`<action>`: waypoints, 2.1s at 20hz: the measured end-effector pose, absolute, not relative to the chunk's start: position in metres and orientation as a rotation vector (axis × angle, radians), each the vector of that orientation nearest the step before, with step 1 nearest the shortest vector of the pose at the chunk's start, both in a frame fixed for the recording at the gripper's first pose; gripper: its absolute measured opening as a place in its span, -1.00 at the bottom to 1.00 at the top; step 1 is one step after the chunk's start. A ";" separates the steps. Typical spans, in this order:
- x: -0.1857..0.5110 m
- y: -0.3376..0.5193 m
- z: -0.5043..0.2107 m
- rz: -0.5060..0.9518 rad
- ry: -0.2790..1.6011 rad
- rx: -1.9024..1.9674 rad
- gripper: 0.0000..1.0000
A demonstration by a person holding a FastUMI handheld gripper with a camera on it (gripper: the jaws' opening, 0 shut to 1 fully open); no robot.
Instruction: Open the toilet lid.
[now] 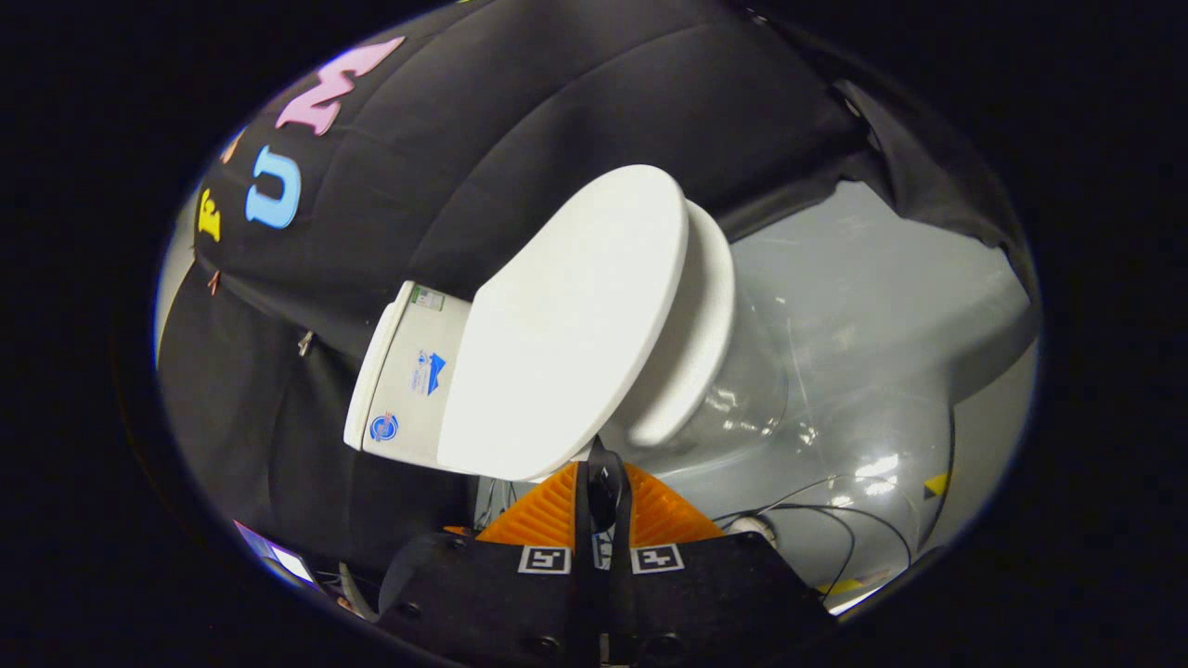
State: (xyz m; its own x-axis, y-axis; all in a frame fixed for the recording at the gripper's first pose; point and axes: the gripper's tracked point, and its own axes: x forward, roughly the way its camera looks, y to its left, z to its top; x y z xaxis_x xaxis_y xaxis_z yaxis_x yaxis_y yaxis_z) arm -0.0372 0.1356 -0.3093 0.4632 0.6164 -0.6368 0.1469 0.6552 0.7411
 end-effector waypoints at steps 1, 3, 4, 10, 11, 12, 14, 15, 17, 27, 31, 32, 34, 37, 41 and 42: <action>-0.035 0.137 -0.296 0.347 1.065 0.814 -0.82; -0.029 0.140 -0.272 0.365 1.044 0.772 -0.82; -0.027 0.141 -0.257 0.380 1.020 0.742 -0.82; -0.014 0.159 -0.188 0.417 0.892 0.557 -0.82; -0.011 0.163 -0.174 0.432 0.863 0.527 -0.82; -0.006 0.169 -0.161 0.448 0.839 0.500 -0.82; 0.001 0.183 -0.139 0.469 0.795 0.448 -0.82; 0.003 0.190 -0.130 0.479 0.774 0.420 -0.82; 0.006 0.203 -0.113 0.500 0.727 0.358 -0.82; 0.022 0.262 -0.053 0.546 0.590 0.166 -0.82; 0.030 0.293 -0.029 0.577 0.550 0.116 -0.81; 0.032 0.301 -0.024 0.585 0.540 0.103 -0.82; 0.034 0.316 -0.016 0.598 0.527 0.095 -0.82; 0.037 0.336 -0.004 0.616 0.517 0.095 -0.82; 0.041 0.364 0.005 0.648 0.490 0.063 -0.81; 0.043 0.372 0.008 0.658 0.482 0.057 -0.81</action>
State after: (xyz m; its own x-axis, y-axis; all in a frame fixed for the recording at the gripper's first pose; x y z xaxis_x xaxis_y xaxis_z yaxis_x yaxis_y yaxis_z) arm 0.0426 0.3716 0.0082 0.6856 0.6000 -0.4123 -0.5738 0.7939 0.2012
